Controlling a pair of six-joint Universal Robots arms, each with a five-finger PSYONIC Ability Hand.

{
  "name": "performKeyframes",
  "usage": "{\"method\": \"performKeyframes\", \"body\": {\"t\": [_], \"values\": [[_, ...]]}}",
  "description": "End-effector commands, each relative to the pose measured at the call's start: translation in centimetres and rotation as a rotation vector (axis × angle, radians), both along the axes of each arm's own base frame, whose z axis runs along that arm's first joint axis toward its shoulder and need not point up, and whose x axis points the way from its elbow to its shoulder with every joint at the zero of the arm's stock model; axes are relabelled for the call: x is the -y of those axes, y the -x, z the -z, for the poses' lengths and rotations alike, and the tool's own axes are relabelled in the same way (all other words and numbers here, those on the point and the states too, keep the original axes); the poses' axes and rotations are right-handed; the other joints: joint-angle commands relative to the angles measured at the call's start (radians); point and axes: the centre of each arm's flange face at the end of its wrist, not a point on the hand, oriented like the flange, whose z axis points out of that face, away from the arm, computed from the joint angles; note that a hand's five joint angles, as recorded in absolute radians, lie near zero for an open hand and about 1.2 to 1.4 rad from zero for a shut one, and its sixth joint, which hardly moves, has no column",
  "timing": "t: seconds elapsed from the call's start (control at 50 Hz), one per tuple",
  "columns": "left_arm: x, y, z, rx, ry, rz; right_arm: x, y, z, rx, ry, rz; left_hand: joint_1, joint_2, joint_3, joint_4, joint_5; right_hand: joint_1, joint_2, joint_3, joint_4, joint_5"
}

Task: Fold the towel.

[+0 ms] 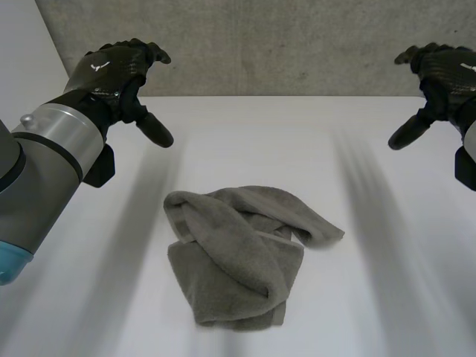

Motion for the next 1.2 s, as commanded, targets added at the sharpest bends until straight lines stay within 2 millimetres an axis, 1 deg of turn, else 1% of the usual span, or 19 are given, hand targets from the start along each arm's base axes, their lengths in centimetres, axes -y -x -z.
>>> {"method": "performKeyframes", "body": {"t": [0.02,0.38,0.5,0.54,0.6,0.64,0.66,0.7,0.72,0.76,0.78,0.82,0.86,0.88,0.9,0.92,0.96,1.08,1.2], "values": [[0.2,0.0,0.4,0.015,-0.007,-0.003,-0.2,-0.9,0.5,-0.016,-0.033,-0.032,-0.102,-0.055,-0.058,-0.066,-0.036,-0.051,-0.077,-0.053,-0.076,-0.067],[0.2,0.0,0.6,0.018,-0.010,0.001,-0.7,-1.2,0.3,-0.018,-0.043,-0.070,-0.102,-0.055,-0.058,-0.066,-0.036,-0.051,-0.077,-0.053,-0.076,-0.067],[0.0,0.4,1.7,0.040,-0.033,0.048,-3.3,-2.6,1.0,-0.038,-0.150,-0.219,-0.099,-0.052,-0.058,-0.066,-0.033,-0.051,-0.077,-0.053,-0.076,-0.067],[0.2,1.0,3.3,0.086,-0.056,0.099,-4.2,-3.0,1.5,-0.038,-0.196,-0.276,-0.084,-0.038,-0.058,-0.066,-0.018,-0.038,-0.064,-0.053,-0.076,-0.054],[0.6,1.1,4.1,0.114,-0.059,0.118,-5.4,-3.4,2.8,-0.039,-0.291,-0.361,-0.081,-0.035,-0.058,-0.066,-0.015,-0.027,-0.052,-0.053,-0.076,-0.042],[2.0,1.1,6.1,0.176,-0.077,0.129,-6.3,-3.7,4.4,-0.031,-0.371,-0.420,-0.081,-0.035,-0.058,-0.066,-0.015,-0.029,-0.055,-0.053,-0.076,-0.045],[2.0,1.1,6.1,0.177,-0.078,0.129,-6.3,-3.7,4.4,-0.031,-0.371,-0.420,-0.081,-0.035,-0.058,-0.066,-0.015,-0.029,-0.055,-0.053,-0.076,-0.045],[3.3,1.2,8.5,0.244,-0.106,0.144,-6.4,-3.8,5.3,-0.028,-0.404,-0.435,-0.081,-0.035,-0.058,-0.066,-0.015,-0.029,-0.055,-0.053,-0.076,-0.045],[3.3,1.2,8.5,0.244,-0.106,0.144,-6.4,-3.9,6.5,-0.030,-0.449,-0.436,-0.081,-0.035,-0.058,-0.066,-0.015,-0.029,-0.055,-0.053,-0.076,-0.045],[4.2,1.6,10.3,0.308,-0.112,0.155,-6.5,-5.0,9.2,-0.040,-0.542,-0.463,-0.078,-0.032,-0.058,-0.066,-0.012,-0.035,-0.061,-0.053,-0.076,-0.051],[4.2,1.6,10.3,0.308,-0.112,0.155,-6.5,-5.0,9.2,-0.040,-0.542,-0.464,-0.078,-0.032,-0.058,-0.066,-0.012,-0.035,-0.061,-0.053,-0.076,-0.051],[5.0,1.9,12.2,0.363,-0.129,0.166,-7.0,-6.2,11.5,-0.060,-0.600,-0.496,-0.066,-0.020,-0.058,-0.066,-0.001,-0.032,-0.058,-0.053,-0.076,-0.048],[5.0,1.9,12.3,0.364,-0.129,0.166,-7.0,-6.5,12.5,-0.070,-0.613,-0.492,-0.066,-0.020,-0.058,-0.066,-0.001,-0.030,-0.055,-0.053,-0.076,-0.045],[5.3,2.1,13.1,0.384,-0.134,0.171,-7.0,-6.5,12.5,-0.070,-0.613,-0.492,-0.066,-0.020,-0.058,-0.066,-0.001,-0.029,-0.055,-0.053,-0.076,-0.045],[6.0,2.3,14.3,0.412,-0.137,0.175,-6.8,-6.8,13.5,-0.081,-0.617,-0.479,-0.066,-0.020,-0.058,-0.066,-0.001,-0.027,-0.052,-0.053,-0.076,-0.042],[6.0,2.3,14.4,0.412,-0.137,0.175,-6.8,-6.8,13.5,-0.082,-0.617,-0.479,-0.066,-0.020,-0.058,-0.066,-0.001,-0.027,-0.052,-0.053,-0.076,-0.042],[6.4,2.5,15.1,0.426,-0.139,0.179,-5.9,-7.1,15.5,-0.109,-0.611,-0.429,-0.066,-0.020,-0.058,-0.066,-0.001,-0.003,-0.029,-0.053,-0.076,-0.019],[7.6,3.1,18.1,0.472,-0.154,0.195,-5.1,-7.8,17.6,-0.132,-0.599,-0.402,-0.014,0.033,-0.058,-0.066,0.052,0.047,0.021,-0.053,-0.076,0.031],[7.6,3.3,19.6,0.480,-0.181,0.214,-4.5,-8.2,18.6,-0.128,-0.607,-0.395,0.089,0.135,-0.058,-0.066,0.154,0.091,0.066,-0.053,-0.076,0.075]]}}
